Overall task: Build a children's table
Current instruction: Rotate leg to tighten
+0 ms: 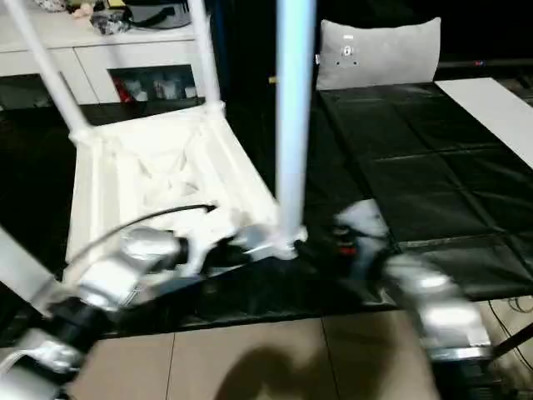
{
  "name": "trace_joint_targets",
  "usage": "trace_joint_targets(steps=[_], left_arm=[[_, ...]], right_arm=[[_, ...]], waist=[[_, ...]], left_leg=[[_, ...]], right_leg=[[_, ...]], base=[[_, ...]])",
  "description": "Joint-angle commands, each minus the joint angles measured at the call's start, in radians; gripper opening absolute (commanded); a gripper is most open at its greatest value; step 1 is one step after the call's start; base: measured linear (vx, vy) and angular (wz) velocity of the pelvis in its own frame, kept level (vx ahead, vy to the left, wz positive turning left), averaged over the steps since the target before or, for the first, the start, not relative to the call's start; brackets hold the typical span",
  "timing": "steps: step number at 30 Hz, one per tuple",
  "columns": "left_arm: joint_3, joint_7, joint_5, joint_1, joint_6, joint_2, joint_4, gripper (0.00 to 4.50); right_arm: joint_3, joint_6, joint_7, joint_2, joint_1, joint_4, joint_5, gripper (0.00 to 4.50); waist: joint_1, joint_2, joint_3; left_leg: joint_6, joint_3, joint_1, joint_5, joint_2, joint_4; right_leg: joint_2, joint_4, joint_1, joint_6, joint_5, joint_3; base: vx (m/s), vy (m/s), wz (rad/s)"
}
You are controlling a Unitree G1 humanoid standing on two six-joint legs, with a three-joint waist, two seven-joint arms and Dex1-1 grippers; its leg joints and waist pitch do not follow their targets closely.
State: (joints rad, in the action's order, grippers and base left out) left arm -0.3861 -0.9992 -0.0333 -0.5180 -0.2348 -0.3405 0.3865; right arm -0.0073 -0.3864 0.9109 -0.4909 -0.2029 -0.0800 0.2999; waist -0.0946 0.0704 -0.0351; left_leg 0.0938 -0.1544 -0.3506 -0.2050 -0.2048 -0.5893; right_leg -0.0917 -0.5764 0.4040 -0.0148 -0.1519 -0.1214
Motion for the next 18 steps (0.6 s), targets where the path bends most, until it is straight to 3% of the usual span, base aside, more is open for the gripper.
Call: trace_joint_targets(steps=[1,9,18], left_arm=[[-0.029,-0.055,-0.008,0.001,0.046,-0.021,-0.017,0.00],[-0.073,-0.224,0.026,0.020,0.058,-0.087,-0.073,0.00],[-0.075,-0.235,0.026,0.019,0.057,-0.091,-0.070,0.00]], right_arm=[[0.034,0.013,0.082,-0.021,-0.024,0.016,0.018,3.84],[0.098,0.059,0.205,-0.042,-0.083,-0.059,0.011,3.25],[0.145,0.041,0.285,-0.027,-0.110,-0.092,0.029,2.53]], waist=[[-0.007,-0.021,0.056],[-0.029,-0.021,0.059],[-0.047,-0.022,0.060]], left_leg=[[-0.094,-0.004,-0.012,-0.176,-0.013,0.067],[-0.089,-0.006,-0.007,-0.142,-0.023,0.067],[-0.081,-0.007,-0.006,-0.140,-0.024,0.065]], right_leg=[[-0.055,0.082,-0.058,-0.097,-0.417,0.043],[-0.059,0.065,-0.055,-0.153,-0.340,0.051],[-0.059,0.061,-0.058,-0.157,-0.325,0.052]], base=[[0.000,0.000,0.00],[0.000,0.000,0.00],[0.000,0.000,0.00]])
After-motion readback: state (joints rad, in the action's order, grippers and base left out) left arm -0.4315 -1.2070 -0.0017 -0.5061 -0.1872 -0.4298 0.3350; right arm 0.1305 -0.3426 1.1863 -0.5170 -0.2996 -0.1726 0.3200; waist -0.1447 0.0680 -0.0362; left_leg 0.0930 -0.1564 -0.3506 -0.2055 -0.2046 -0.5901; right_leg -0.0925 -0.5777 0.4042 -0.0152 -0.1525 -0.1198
